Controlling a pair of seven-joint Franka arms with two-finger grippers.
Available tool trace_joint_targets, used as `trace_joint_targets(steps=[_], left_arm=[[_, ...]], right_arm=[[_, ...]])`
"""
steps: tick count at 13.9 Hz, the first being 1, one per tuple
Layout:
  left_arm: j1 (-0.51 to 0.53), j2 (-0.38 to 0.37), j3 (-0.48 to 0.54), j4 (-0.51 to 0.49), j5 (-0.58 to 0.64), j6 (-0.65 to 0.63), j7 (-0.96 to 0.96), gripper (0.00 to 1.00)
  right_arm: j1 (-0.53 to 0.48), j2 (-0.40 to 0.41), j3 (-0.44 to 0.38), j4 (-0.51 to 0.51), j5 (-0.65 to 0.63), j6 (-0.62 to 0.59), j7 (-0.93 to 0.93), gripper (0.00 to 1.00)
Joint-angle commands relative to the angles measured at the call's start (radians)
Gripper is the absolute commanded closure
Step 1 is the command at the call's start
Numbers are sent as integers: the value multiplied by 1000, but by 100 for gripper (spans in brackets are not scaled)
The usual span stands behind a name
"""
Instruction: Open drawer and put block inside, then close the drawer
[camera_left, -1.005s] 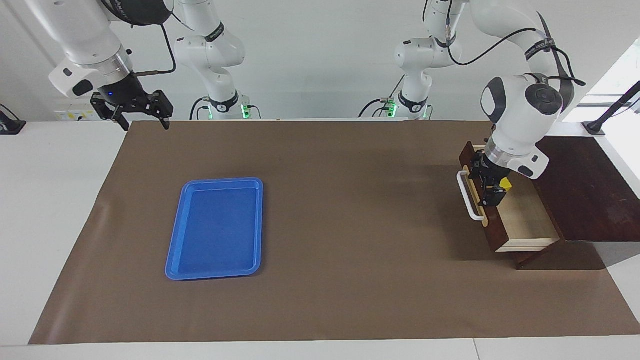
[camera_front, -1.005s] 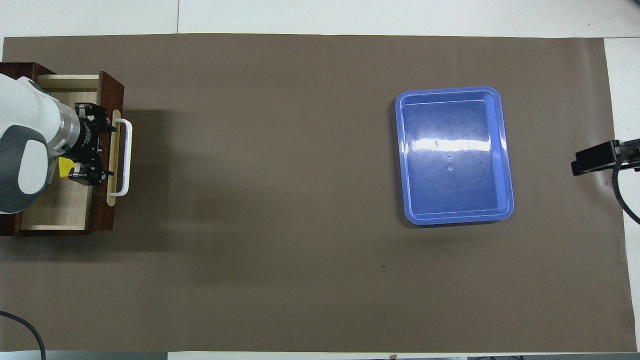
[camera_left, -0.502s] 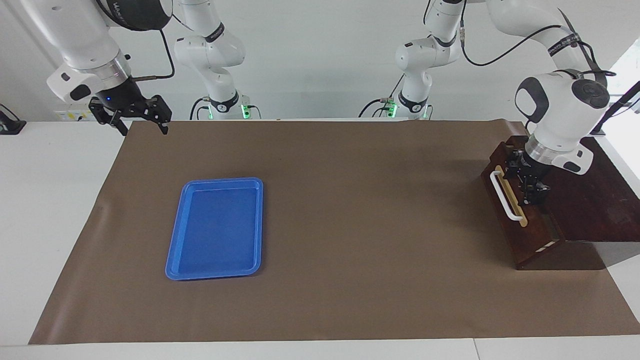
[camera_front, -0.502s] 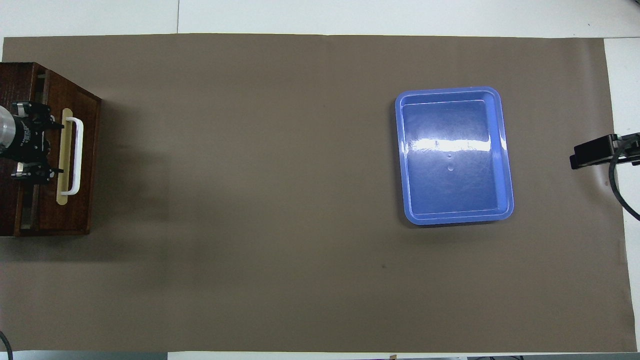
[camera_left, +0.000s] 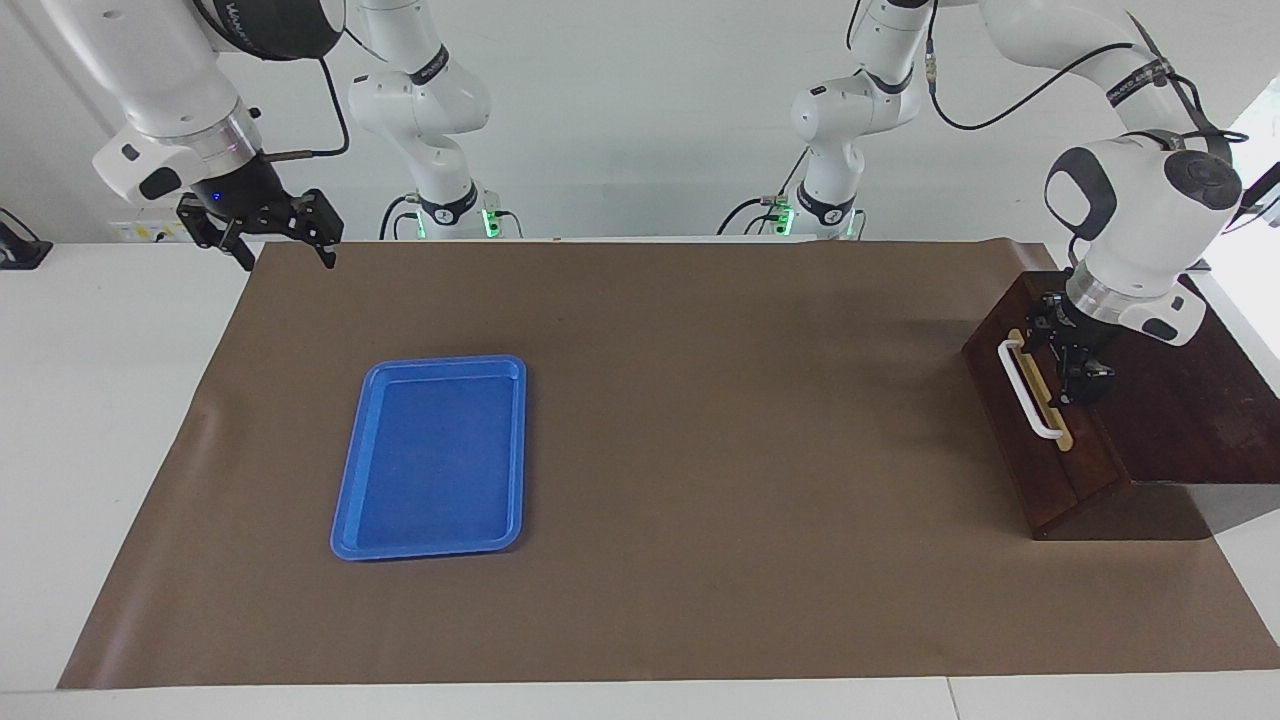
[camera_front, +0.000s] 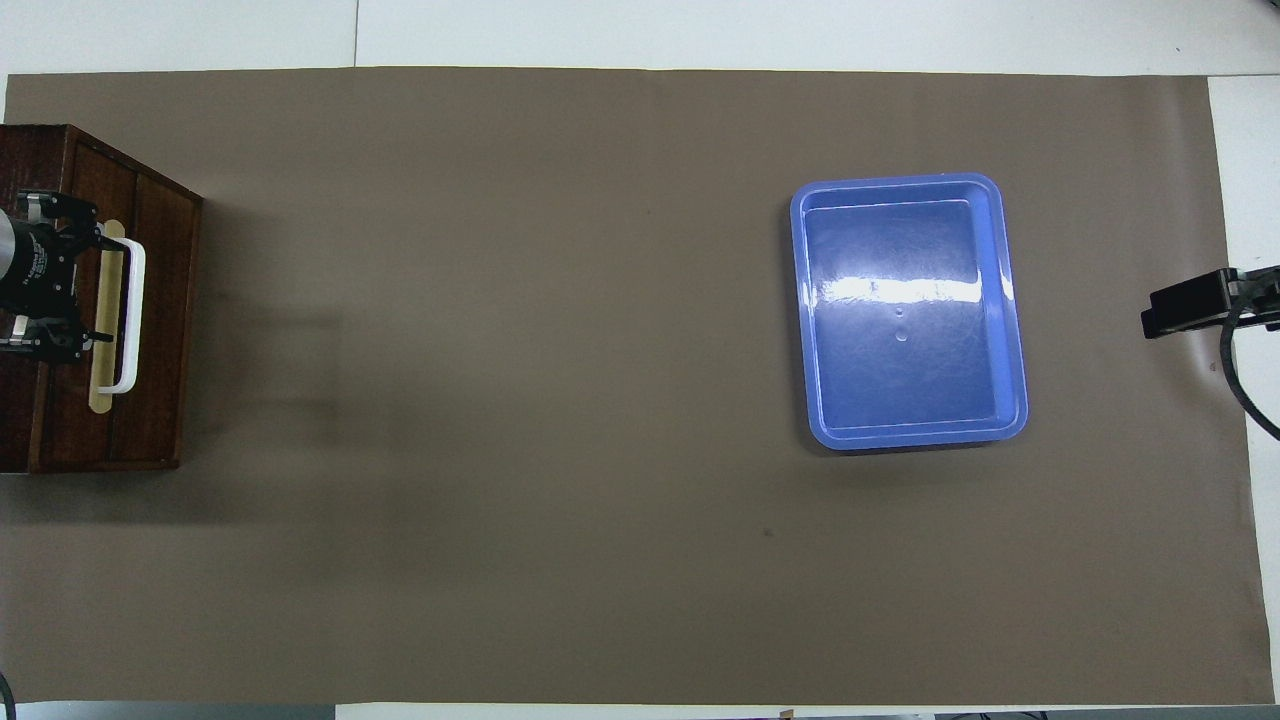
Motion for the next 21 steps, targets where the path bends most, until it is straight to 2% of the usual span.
trace_joint_targets(steps=[1,5,8,11,12,15,17,21], left_arm=[[-34,-82,1,23,7,-111,160,0],[-41,-142,-18,38,-49,-234,606,0],[-73,-139,-13,92,-80,-306,870,0],[-104,-122,-2,92,-82,-335,993,0],[-106,-91,-5,107,-79,-360,1027,0],[-133,-45,10,209,-82,-423,1144,0],[-146,-50,18,210,-82,-423,1210,0],[-141,-79,8,197,-83,-423,1218,0]], right_arm=[[-13,-13,10,-14,8,9,1,0],[-14,-15,10,-14,9,7,1,0],[-15,-15,10,-15,8,-2,1,0],[-13,-15,10,-15,8,-4,1,0],[-13,-15,10,-15,9,-4,1,0],[-13,-16,10,-15,8,-4,1,0],[-11,-16,10,-15,8,-4,1,0],[-11,-16,10,-15,9,-4,1,0]])
